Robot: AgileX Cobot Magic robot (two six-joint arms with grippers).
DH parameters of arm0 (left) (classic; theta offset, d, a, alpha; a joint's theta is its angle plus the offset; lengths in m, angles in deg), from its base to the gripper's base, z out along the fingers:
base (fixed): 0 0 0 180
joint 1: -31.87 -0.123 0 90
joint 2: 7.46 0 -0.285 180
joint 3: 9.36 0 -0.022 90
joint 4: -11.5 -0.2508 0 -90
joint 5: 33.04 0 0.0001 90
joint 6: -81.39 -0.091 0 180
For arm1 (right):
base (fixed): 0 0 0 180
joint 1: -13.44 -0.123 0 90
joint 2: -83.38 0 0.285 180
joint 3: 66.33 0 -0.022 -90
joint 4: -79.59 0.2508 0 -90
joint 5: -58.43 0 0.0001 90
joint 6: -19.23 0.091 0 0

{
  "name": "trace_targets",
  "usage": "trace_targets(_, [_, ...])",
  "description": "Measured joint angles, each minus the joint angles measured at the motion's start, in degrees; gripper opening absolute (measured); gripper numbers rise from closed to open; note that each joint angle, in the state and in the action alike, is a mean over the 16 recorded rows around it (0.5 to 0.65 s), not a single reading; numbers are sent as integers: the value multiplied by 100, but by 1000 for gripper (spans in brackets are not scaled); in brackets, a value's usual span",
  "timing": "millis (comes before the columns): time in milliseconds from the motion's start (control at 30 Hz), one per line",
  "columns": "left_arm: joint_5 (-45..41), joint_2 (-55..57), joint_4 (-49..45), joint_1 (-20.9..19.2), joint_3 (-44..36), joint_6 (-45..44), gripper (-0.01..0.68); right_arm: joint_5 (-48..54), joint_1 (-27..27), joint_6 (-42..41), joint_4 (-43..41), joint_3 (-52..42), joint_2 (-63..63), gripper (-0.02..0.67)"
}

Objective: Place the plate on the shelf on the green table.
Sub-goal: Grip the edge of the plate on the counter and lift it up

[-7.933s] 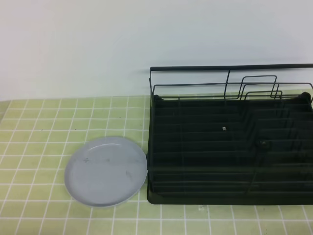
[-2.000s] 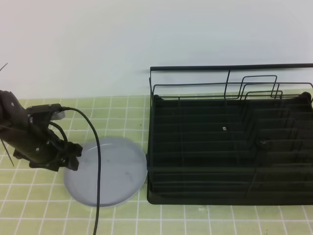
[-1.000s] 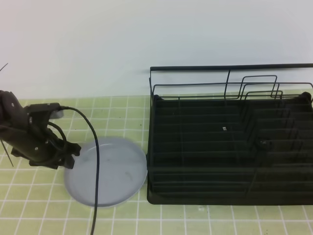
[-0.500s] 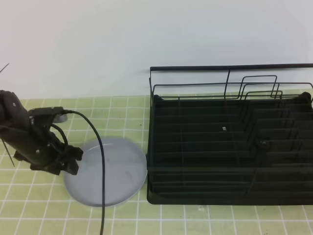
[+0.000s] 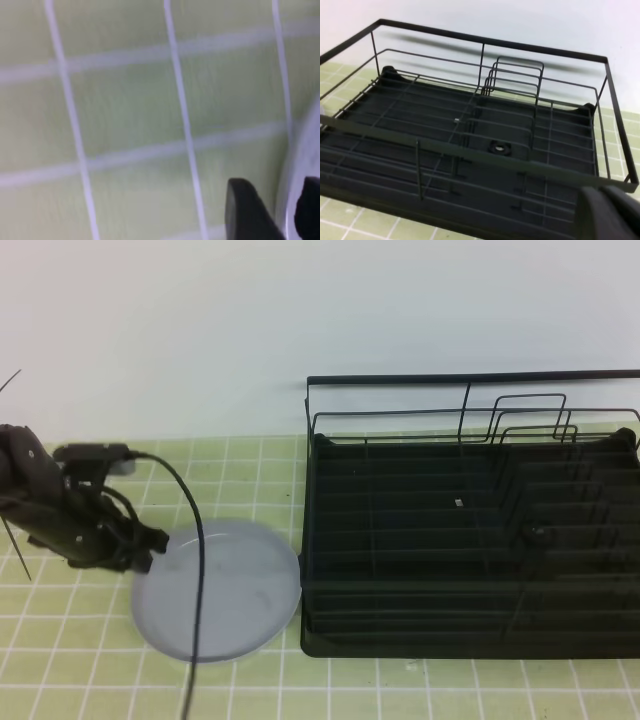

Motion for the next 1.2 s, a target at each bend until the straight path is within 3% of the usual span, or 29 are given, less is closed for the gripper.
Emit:
trace_targets(133, [10, 28, 172, 1, 12, -27, 260, 18, 0, 0, 5, 0, 0, -3])
trace_targets(600, [-93, 79, 396, 5, 31, -65, 405, 117, 0, 0, 24, 0, 0, -3])
trace_targets(1000, [-196, 176, 189, 5, 51, -112, 403, 16, 0, 0, 63, -4, 0, -3])
trace_targets(1200, [-289, 232, 154, 5, 73, -120, 364, -9, 0, 0, 69, -7, 0, -3])
